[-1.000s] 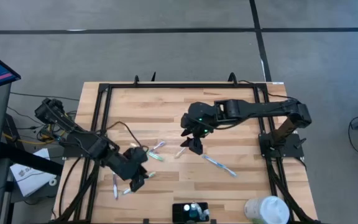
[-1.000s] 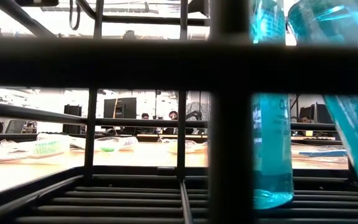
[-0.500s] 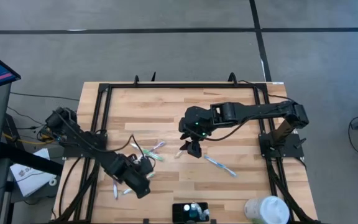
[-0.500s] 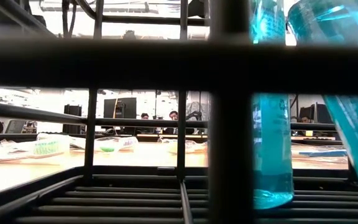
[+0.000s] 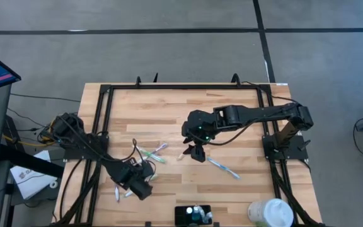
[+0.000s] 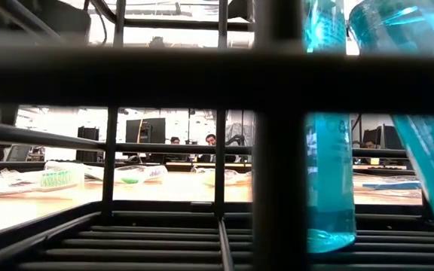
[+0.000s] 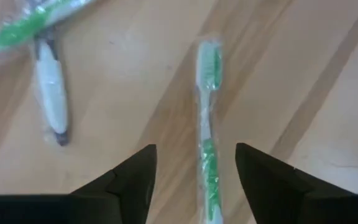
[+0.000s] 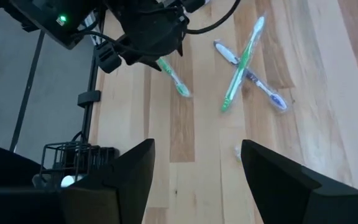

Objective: Pick & Place toothbrushing station
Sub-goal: Put the bottom green toothbrush into the black mesh organizer

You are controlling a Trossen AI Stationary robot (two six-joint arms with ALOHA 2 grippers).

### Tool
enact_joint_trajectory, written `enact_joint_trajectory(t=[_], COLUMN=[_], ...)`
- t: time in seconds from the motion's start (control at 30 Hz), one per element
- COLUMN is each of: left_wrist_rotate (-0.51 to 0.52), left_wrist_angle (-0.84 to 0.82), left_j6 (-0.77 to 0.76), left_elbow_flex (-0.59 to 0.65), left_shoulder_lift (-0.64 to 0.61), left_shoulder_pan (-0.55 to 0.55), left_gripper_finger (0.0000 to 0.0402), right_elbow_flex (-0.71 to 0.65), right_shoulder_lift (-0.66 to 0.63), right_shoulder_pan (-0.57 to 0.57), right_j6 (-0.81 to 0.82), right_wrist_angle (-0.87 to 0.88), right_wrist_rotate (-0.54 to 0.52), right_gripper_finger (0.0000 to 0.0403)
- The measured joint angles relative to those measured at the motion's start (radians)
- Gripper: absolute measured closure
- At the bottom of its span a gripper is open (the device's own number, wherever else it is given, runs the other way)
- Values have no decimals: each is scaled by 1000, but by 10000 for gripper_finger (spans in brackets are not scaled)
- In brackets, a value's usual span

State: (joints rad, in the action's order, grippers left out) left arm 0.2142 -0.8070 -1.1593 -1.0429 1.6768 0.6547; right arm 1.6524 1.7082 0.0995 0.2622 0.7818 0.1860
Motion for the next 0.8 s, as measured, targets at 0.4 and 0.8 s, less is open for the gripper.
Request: enact_joint_trajectory(t=[0.4, 0.8], left_wrist_rotate=[90, 81], left_wrist_angle=[118, 180], left_j6=[-1, 1], left_elbow_flex=[46, 58], left_shoulder_lift=[2, 60], left_shoulder_pan=[22, 19], left_gripper_finger=[191, 193], right_elbow_flex=[0, 0], right_shoulder_lift=[0, 0], right_shoulder_pan=[17, 18], right_j6=[0, 0], right_wrist_angle=[-2, -4], right_wrist_rotate=[-3, -3], right_gripper_finger=[172, 172])
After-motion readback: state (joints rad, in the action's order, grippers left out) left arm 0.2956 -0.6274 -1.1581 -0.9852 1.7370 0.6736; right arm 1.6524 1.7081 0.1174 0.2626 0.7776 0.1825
